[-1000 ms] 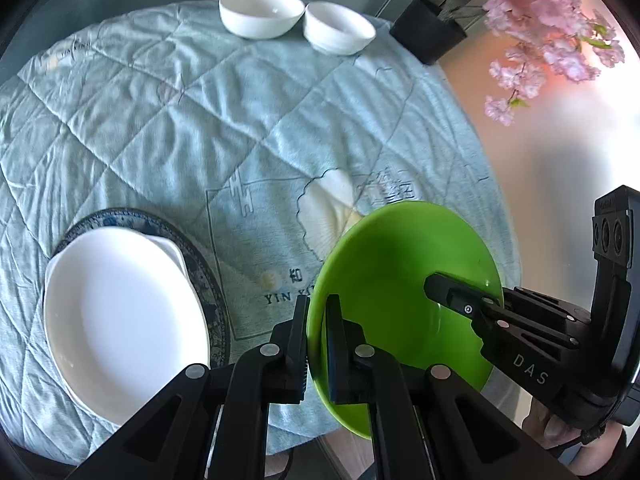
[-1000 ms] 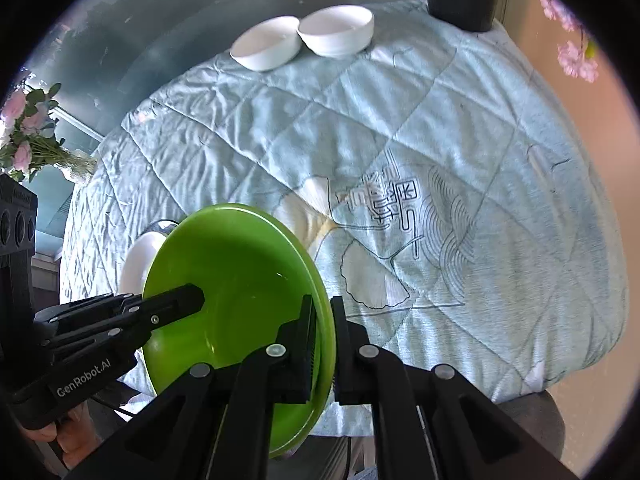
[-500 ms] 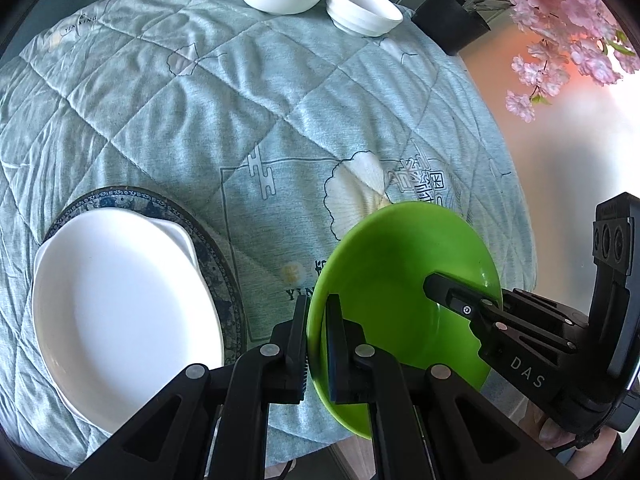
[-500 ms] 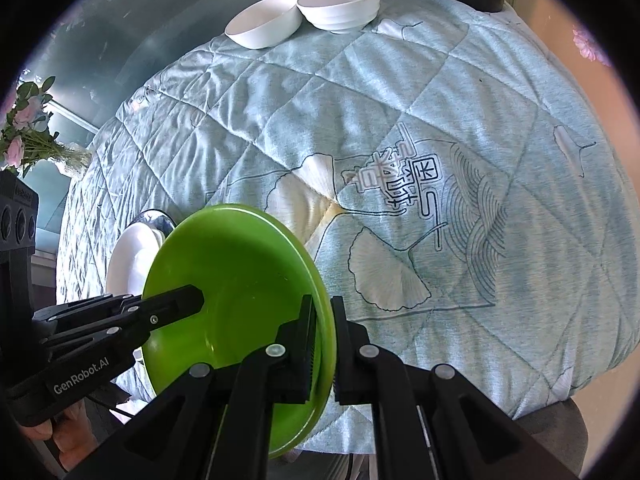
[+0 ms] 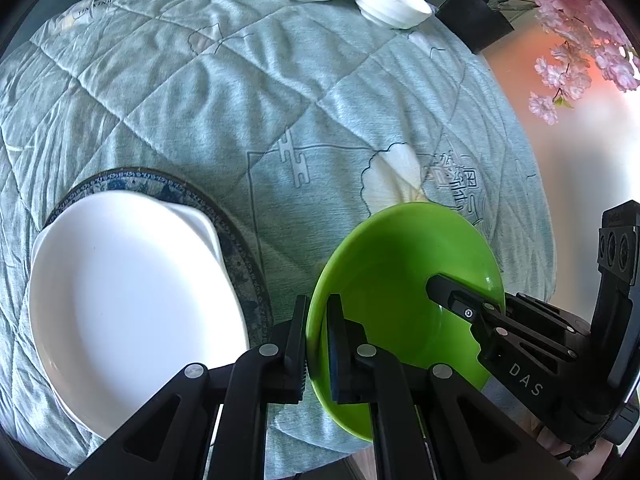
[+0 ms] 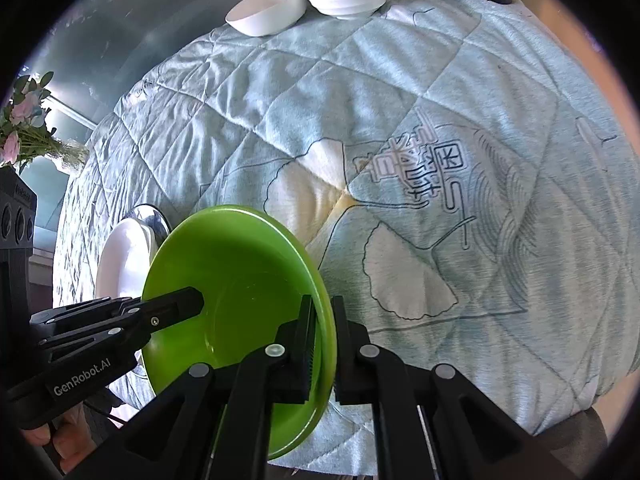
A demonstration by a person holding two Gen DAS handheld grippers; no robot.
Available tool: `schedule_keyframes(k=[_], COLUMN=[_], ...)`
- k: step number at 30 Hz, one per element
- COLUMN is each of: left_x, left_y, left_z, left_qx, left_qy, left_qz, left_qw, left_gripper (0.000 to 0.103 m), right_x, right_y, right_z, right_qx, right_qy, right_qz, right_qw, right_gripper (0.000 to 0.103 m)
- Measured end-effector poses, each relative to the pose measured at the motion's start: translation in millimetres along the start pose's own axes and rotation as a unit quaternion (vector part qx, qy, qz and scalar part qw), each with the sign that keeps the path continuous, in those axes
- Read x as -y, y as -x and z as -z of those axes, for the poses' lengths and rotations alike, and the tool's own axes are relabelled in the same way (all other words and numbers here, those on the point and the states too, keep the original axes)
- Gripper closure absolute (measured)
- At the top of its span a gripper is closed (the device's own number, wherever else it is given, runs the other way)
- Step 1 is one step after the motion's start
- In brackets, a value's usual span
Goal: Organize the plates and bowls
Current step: 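Carry the lime-green bowl with the right gripper toward the dish stack, then lower the green bowl onto the table beside the stack and open the right gripper, then reach the right gripper to the two small white bowls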
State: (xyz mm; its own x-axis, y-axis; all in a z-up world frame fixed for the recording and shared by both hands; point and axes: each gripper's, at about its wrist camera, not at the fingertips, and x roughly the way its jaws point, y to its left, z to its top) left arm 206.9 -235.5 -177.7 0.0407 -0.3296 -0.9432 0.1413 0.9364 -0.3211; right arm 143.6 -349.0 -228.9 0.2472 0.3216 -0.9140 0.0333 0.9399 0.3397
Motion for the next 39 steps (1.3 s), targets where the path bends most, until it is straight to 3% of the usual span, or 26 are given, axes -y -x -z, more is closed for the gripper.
schedule_keyframes(k=[13, 16, 18, 20, 22, 23, 24, 25, 26, 28, 30, 31, 32, 34, 35, 37, 38, 39], left_x=[4.4, 3.4, 0.4, -6.4, -12.7, -14.6, -17.6, -20.8, -24.7, -31.4, -38.3, -41.4, -46.0, -50.7, -51.5, -51.7, -50.2, -48.6], left_y=[-7.8, -3.4, 6.4, 30.2, 61.3, 76.5, 89.8, 110.1, 121.9, 149.1, 170.6, 179.2, 185.9, 193.4, 198.3, 212.5, 219.0, 221.9], left_z=[-9.0, -9.0, -8.4, -5.5, -1.4, 0.8, 3.2, 6.4, 8.6, 15.3, 19.0, 20.8, 22.5, 21.4, 22.8, 27.4, 28.0, 25.9], left_qx=[0.007, 0.013, 0.022, 0.049, 0.089, 0.109, 0.126, 0.15, 0.163, 0.195, 0.208, 0.212, 0.213, 0.2, 0.203, 0.226, 0.237, 0.24], left_qy=[-0.003, -0.007, -0.005, 0.003, 0.0, -0.006, -0.013, -0.022, -0.025, -0.031, -0.037, -0.037, -0.038, -0.036, -0.033, -0.043, -0.05, -0.051], left_qz=[0.003, 0.0, 0.001, 0.002, -0.006, -0.016, -0.026, -0.046, -0.06, -0.083, -0.089, -0.088, -0.086, -0.083, -0.083, -0.079, -0.076, -0.076], left_qw=[1.0, 0.9999, 0.9997, 0.9988, 0.996, 0.9939, 0.9916, 0.9873, 0.9845, 0.9769, 0.9734, 0.9726, 0.9725, 0.9755, 0.9751, 0.9699, 0.9672, 0.9666], left_gripper=[0.098, 0.09, 0.08, 0.054, 0.038, 0.033, 0.03, 0.023, 0.018, 0.015, 0.016, 0.028, 0.06, 0.102, 0.102, 0.102, 0.095, 0.084], right_x=[4.3, 8.2, 10.2, 12.0, 13.9, 13.4, 13.3, 14.0, 14.9, 16.2, 16.3, 16.0, 13.8, 8.8, 5.8, -2.9, -7.2, -10.3], right_y=[-4.4, -8.7, -6.8, 1.4, 21.0, 34.3, 47.7, 59.4, 73.4, 94.4, 110.6, 116.8, 123.1, 130.3, 133.8, 139.5, 144.1, 145.7], right_z=[-5.4, -3.9, -2.8, -1.8, -0.1, 0.8, 1.9, 2.9, 4.2, 4.0, 2.2, 1.4, 0.3, 0.1, -0.7, -2.7, -5.6, -7.5], right_qx=[0.016, 0.014, 0.018, 0.03, 0.057, 0.074, 0.093, 0.108, 0.127, 0.149, 0.155, 0.158, 0.158, 0.168, 0.176, 0.188, 0.196, 0.198], right_qy=[0.007, -0.002, -0.007, -0.012, -0.01, -0.002, 0.006, 0.01, 0.015, 0.022, 0.022, 0.022, 0.023, 0.021, 0.019, 0.014, 0.013, 0.016], right_qz=[0.007, -0.001, -0.01, -0.014, -0.014, -0.011, -0.011, -0.011, -0.009, 0.0, 0.011, 0.014, 0.019, 0.025, 0.03, 0.039, 0.023, 0.01], right_qw=[1.0, 1.0, 1.0, 0.999, 0.998, 0.997, 0.996, 0.994, 0.992, 0.989, 0.988, 0.987, 0.987, 0.985, 0.984, 0.981, 0.98, 0.98], right_gripper=[0.096, 0.092, 0.092, 0.092, 0.083, 0.063, 0.035, 0.024, 0.017, 0.017, 0.017, 0.017, 0.019, 0.057, 0.079, 0.08, 0.077, 0.052])
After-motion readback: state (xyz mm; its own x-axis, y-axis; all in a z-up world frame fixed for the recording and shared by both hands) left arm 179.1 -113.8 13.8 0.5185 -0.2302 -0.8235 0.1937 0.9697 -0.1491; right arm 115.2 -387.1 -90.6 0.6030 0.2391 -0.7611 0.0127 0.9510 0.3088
